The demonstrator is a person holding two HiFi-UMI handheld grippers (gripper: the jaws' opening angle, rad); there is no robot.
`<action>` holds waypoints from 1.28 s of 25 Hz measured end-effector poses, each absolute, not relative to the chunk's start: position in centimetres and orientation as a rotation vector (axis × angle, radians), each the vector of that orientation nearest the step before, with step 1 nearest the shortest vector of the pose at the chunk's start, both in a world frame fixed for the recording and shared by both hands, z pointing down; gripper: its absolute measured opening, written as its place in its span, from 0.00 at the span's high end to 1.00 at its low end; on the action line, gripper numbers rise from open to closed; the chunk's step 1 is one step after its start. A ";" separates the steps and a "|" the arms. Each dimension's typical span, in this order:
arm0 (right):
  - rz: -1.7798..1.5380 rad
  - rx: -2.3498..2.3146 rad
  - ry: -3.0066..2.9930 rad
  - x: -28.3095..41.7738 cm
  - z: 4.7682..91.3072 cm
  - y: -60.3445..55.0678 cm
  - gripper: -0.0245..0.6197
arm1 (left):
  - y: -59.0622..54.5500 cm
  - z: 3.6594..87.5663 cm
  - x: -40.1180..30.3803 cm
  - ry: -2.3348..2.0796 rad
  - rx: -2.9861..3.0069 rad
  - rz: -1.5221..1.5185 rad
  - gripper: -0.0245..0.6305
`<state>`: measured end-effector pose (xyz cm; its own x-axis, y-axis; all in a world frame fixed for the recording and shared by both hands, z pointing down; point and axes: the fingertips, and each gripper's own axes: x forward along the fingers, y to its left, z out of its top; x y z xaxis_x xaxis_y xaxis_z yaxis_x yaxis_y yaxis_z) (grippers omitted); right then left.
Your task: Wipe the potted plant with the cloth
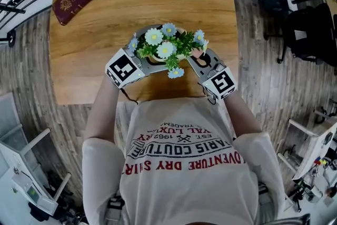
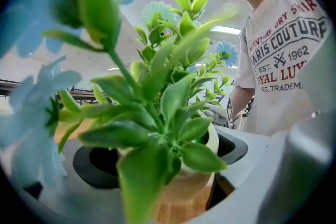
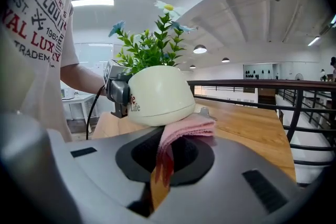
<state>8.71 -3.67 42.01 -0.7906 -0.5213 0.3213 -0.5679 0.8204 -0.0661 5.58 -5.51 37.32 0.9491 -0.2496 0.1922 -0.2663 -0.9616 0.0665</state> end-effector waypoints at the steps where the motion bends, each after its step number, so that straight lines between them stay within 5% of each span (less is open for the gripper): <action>1: 0.229 0.833 -2.700 9.0 42.3 -3.8 0.91 | -5.4 37.3 5.6 -0.401 3.015 0.271 0.18; 32: 0.336 1.261 -2.324 18.2 47.3 -11.1 0.90 | -4.4 52.8 6.0 -0.183 2.987 0.669 0.18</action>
